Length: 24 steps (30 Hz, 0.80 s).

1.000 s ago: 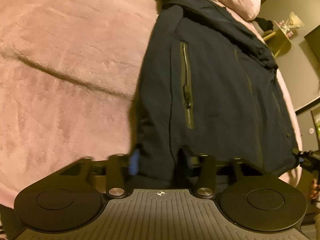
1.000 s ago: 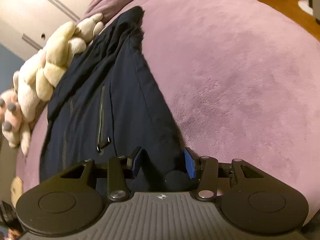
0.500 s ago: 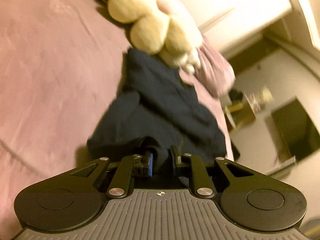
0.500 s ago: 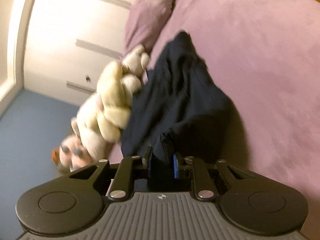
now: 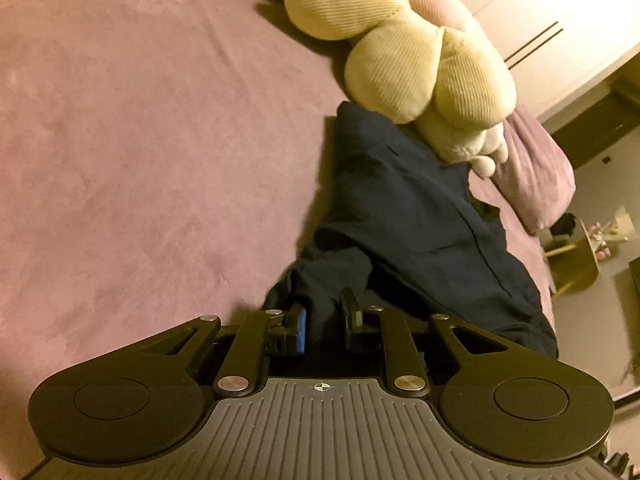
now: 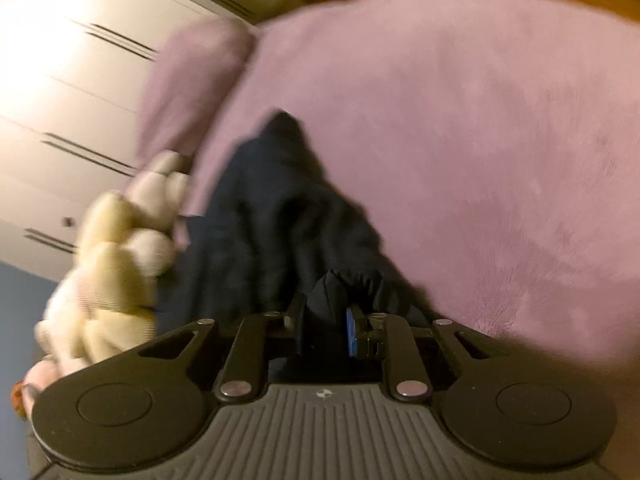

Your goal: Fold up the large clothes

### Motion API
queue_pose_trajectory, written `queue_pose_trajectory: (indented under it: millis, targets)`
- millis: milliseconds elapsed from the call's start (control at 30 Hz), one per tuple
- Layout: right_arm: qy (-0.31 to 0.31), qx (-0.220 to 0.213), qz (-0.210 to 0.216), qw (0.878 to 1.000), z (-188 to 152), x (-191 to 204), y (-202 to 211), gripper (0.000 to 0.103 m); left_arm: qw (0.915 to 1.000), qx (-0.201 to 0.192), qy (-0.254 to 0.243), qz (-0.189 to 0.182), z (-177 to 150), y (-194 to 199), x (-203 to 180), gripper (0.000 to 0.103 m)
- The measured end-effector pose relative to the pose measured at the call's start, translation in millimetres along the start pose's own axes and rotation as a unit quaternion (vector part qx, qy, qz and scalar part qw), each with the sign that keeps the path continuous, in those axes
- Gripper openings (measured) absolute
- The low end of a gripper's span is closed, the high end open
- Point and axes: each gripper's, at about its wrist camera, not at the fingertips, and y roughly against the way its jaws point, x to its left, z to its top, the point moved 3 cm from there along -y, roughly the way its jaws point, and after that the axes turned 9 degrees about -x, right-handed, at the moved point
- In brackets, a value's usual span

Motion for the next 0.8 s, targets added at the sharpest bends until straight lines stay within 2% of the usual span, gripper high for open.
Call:
queue_pose_trajectory:
  millis: [100, 233, 300, 333, 367, 400, 467, 500, 567, 600, 700, 800]
  targets:
    - [0.002, 0.001, -0.002, 1.0, -5, -7, -16, 0.018, 1.0, 0.005, 0.0, 0.005, -1, -8, 2, 0.022]
    - [0.049, 0.007, 0.009, 0.999, -6, -4, -13, 0.019, 0.9998, 0.008, 0.019, -0.006, 3, -1, 2, 0.025]
    - [0.065, 0.018, 0.023, 0.997, -1, 0, -10, 0.024, 0.9997, 0.0, 0.015, -0.021, 9, 13, -1, 0.038]
    - [0.067, 0.02, 0.034, 0.997, 3, 2, -4, 0.029, 0.9994, -0.018, -0.002, -0.03, 14, 24, -5, 0.045]
    - [0.065, 0.01, 0.055, 0.996, 9, 5, 4, 0.038, 0.9983, -0.046, -0.025, -0.027, 18, 36, -8, 0.066]
    - [0.06, -0.008, 0.093, 0.994, 15, 7, 18, 0.043, 0.9959, -0.073, -0.049, -0.023, 21, 47, -10, 0.078]
    - [0.063, -0.037, 0.136, 0.988, 21, 7, 41, 0.066, 0.9871, -0.113, -0.109, -0.03, 24, 65, -17, 0.082]
    - [0.083, -0.053, 0.137, 0.986, 22, 6, 51, 0.069, 0.984, -0.115, -0.132, -0.035, 23, 68, -19, 0.088]
    - [0.141, -0.071, 0.101, 0.982, 19, 5, 60, 0.07, 0.9803, -0.094, -0.169, -0.04, 15, 65, -23, 0.092]
    - [0.169, -0.074, 0.08, 0.98, 17, 2, 61, 0.07, 0.9782, -0.081, -0.187, -0.037, 9, 60, -25, 0.092]
    - [0.199, -0.055, 0.05, 0.977, 10, -4, 52, 0.07, 0.9714, -0.051, -0.231, -0.027, -5, 41, -31, 0.092]
    - [0.239, -0.056, 0.026, 0.969, 6, 3, 40, 0.07, 0.9705, -0.033, -0.238, -0.023, -13, 23, -33, 0.092]
